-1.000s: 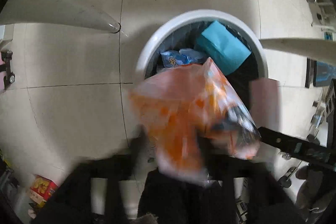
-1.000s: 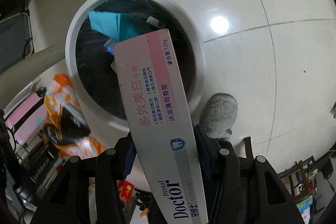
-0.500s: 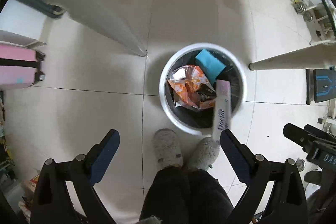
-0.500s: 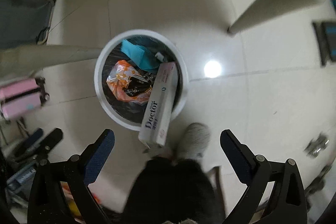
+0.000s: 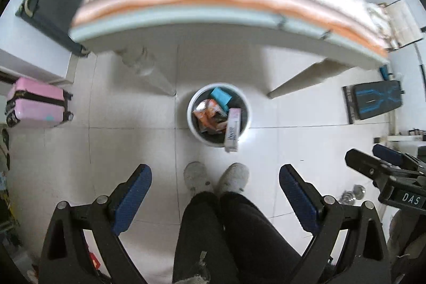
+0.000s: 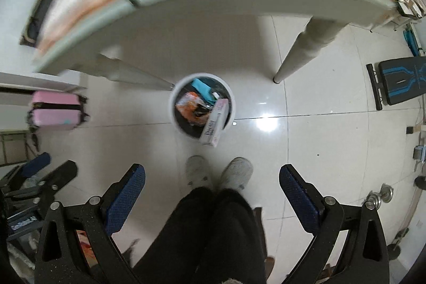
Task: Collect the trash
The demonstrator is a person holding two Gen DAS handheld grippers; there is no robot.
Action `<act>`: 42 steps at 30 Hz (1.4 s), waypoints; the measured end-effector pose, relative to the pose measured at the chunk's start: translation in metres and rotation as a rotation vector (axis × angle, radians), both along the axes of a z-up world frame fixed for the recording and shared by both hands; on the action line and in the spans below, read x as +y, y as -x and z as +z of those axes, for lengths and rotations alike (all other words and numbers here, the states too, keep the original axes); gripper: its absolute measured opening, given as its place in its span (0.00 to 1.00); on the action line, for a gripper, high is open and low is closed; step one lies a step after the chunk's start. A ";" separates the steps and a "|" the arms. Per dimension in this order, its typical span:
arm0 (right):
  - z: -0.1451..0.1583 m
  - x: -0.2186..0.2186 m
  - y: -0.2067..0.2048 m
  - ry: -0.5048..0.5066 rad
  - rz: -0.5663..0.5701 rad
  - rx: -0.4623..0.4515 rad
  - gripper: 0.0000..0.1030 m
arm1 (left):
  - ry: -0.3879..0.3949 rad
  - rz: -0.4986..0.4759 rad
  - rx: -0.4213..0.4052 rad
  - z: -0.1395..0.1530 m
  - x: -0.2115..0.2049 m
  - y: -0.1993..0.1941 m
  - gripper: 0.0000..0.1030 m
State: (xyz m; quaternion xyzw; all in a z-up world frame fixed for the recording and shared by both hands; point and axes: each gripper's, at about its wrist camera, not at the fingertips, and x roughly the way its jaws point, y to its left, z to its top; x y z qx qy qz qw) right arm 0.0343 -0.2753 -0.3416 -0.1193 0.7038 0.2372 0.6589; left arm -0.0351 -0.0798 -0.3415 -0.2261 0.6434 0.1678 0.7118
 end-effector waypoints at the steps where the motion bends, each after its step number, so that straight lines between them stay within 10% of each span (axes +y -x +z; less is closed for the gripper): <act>1: 0.020 -0.003 0.002 -0.011 0.003 0.000 0.99 | 0.006 0.000 -0.021 0.016 -0.002 0.002 0.95; 17: 0.269 -0.036 0.037 -0.235 0.025 -0.061 0.99 | 0.080 0.012 -0.278 0.183 -0.009 0.039 0.95; 42: 0.304 -0.027 0.091 -0.290 0.041 -0.031 1.00 | 0.100 -0.007 -0.352 0.224 -0.017 0.071 1.00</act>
